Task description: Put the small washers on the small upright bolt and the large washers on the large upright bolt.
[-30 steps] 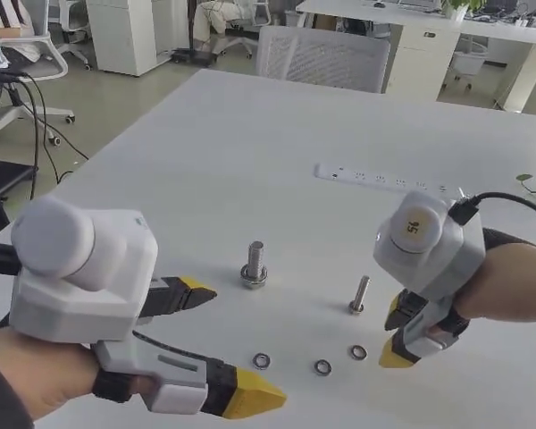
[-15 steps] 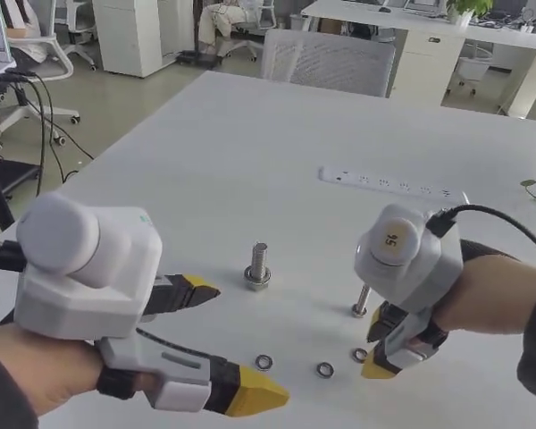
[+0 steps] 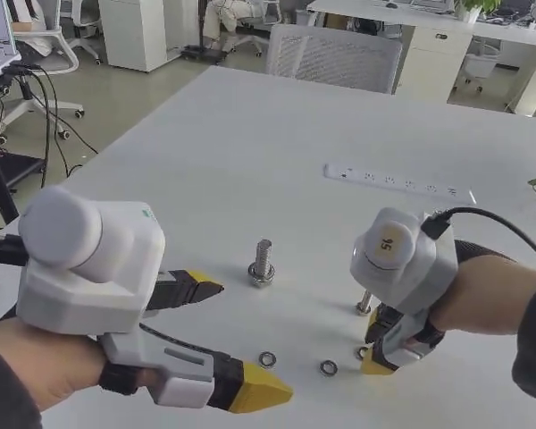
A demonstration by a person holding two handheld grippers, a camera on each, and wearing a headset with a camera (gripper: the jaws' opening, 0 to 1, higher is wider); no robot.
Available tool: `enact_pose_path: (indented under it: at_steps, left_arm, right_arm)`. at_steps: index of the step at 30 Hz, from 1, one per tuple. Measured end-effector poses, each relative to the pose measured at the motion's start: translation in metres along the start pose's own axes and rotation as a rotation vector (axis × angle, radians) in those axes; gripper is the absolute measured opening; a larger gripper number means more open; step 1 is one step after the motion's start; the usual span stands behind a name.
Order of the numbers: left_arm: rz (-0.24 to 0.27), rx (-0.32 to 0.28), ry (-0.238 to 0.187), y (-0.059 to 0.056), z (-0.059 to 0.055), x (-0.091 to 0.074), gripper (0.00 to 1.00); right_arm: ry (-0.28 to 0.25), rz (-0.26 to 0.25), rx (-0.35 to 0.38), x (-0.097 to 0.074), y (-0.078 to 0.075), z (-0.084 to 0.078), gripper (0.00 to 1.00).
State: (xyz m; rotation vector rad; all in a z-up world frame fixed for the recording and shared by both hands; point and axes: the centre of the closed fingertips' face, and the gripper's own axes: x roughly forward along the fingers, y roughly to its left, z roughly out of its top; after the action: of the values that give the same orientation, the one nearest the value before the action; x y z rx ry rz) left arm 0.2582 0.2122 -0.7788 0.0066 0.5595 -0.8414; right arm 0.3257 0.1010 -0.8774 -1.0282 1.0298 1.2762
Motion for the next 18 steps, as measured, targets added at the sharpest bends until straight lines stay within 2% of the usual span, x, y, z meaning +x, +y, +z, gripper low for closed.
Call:
enact_pose_path:
  at_steps: [18]
  left_arm:
    - [0.004,-0.007,-0.005,0.0008,0.0005,-0.0013,0.85]
  right_arm:
    - [0.003,0.003,-0.012,0.0003,-0.0008,0.0014,0.17]
